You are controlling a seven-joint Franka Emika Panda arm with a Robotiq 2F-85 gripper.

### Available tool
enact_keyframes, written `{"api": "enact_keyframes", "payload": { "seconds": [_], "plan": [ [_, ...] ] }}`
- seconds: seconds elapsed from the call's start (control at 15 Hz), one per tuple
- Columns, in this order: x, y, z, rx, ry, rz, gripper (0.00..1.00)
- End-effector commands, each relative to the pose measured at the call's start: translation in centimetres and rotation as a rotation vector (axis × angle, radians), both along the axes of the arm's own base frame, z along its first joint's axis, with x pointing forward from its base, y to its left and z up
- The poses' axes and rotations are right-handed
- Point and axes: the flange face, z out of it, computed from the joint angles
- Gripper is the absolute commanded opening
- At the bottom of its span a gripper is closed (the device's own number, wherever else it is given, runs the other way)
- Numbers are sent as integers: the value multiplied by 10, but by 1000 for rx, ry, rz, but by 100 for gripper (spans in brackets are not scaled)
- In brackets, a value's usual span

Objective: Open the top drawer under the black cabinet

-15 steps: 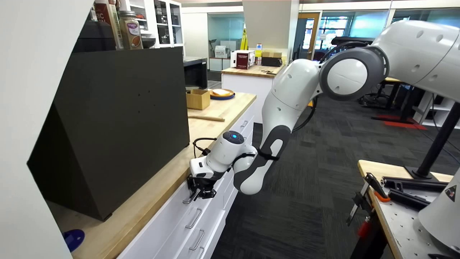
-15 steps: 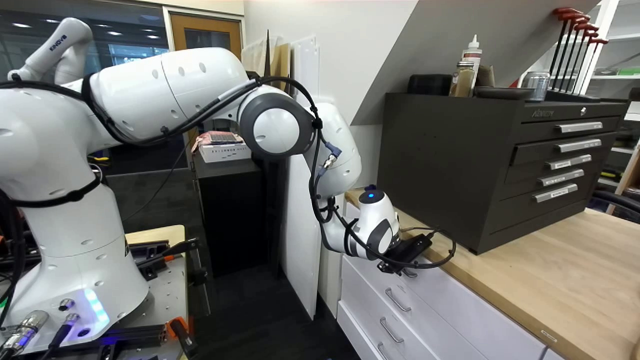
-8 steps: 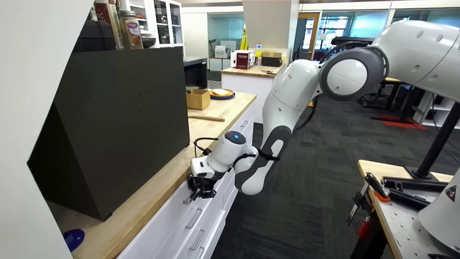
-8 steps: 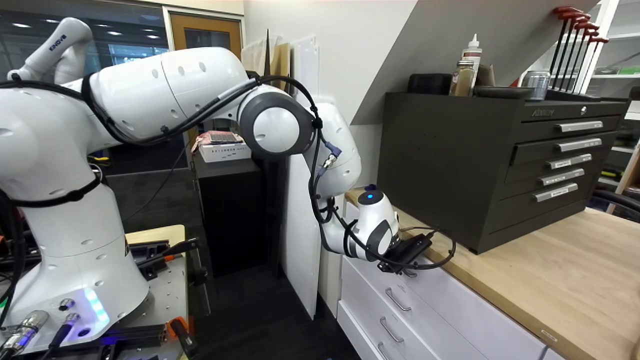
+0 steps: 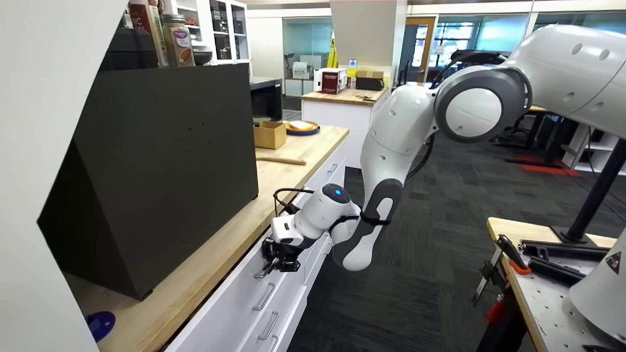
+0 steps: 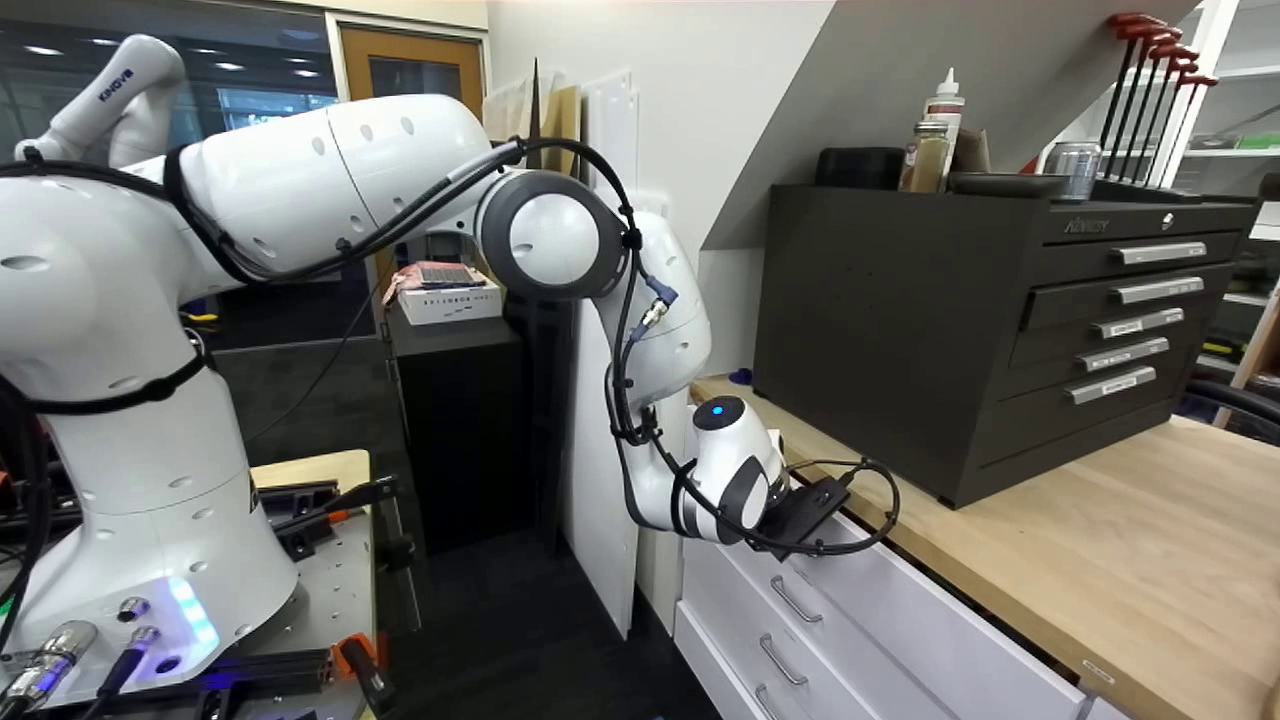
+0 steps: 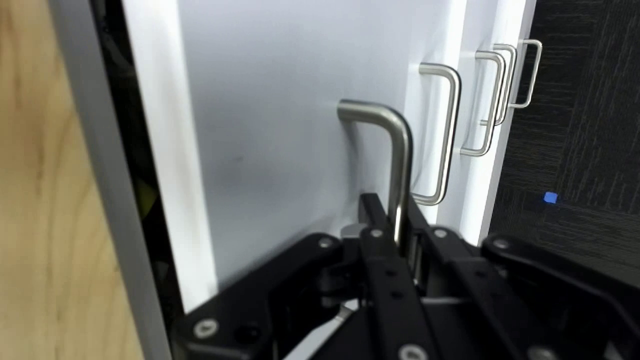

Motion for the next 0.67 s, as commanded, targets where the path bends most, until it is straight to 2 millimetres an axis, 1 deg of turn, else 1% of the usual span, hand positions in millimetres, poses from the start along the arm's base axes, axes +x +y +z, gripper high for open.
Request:
{"api": "enact_keyframes", "payload": {
  "seconds": [0.0,0.27,0.6],
  "plan": [
    [-35,-12,3,-9,73,-58,4],
    [-34,-12,5,-19,74,-101,4],
    [-33,-8,8,-9,72,-146,4]
  ]
}}
